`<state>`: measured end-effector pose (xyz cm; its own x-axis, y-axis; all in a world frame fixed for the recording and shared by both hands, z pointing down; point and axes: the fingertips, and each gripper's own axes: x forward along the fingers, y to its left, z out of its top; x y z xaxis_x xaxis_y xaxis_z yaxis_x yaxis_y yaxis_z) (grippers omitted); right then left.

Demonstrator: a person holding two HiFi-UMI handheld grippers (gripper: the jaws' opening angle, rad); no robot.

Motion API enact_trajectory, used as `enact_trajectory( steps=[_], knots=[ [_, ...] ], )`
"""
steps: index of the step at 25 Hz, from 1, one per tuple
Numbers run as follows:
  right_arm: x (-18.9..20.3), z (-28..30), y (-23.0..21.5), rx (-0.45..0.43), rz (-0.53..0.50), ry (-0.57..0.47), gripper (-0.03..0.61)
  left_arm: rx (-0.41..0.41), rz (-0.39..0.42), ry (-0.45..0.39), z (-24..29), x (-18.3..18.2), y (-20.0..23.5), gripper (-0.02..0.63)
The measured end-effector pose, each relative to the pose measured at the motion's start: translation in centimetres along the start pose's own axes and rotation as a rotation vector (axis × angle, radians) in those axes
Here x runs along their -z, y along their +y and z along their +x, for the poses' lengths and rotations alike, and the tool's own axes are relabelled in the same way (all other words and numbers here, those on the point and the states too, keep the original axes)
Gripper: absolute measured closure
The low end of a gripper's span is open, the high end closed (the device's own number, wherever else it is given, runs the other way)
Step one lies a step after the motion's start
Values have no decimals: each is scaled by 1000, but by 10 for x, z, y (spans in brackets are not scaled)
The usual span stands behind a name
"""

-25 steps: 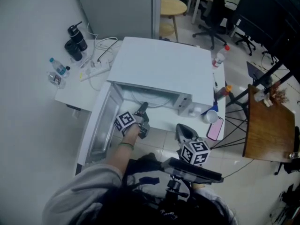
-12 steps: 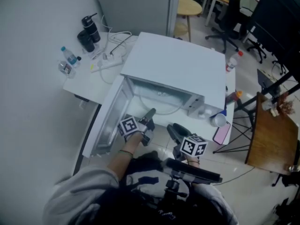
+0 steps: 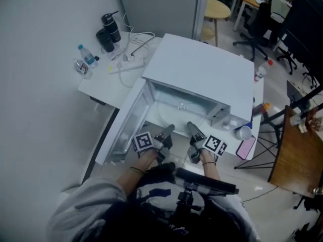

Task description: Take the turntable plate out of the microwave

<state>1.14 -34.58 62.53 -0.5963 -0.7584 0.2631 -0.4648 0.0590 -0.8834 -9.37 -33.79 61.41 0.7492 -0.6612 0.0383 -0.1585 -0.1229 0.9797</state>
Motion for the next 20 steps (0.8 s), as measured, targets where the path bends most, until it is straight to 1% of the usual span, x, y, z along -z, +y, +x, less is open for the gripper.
enact_trajectory(
  steps=[1,2,4,8,10,12,14,17,20],
  knots=[
    [1,2,-1,-4,23,-1,431,-5,-3,2,-2,1,2,578],
    [2,3,-1,-8,38,-4,491,-12,-13,6,-4,3,4,578],
    [3,1,0,-18,60,-14,518,-29,-30,13,-7,8,10,577],
    [-3,-2,-5,-8,85,-43,528,-31,16,25,-7,11,14,566],
    [-6,-4,-4,-13,94,-57,533,19,21,11,-2,10,9,557],
    [-5,-6,1,-21,122,-65,534,70,-40,-43,3,2,4,554],
    [-7,-7,3,-32,117,-72,534,80,-95,-96,7,-8,9,540],
    [-8,-9,-2,-25,81,-65,532,80,-115,-116,14,-20,17,467],
    [-4,-12,-2,-15,72,-42,531,119,-148,-141,27,-33,15,460]
  ],
)
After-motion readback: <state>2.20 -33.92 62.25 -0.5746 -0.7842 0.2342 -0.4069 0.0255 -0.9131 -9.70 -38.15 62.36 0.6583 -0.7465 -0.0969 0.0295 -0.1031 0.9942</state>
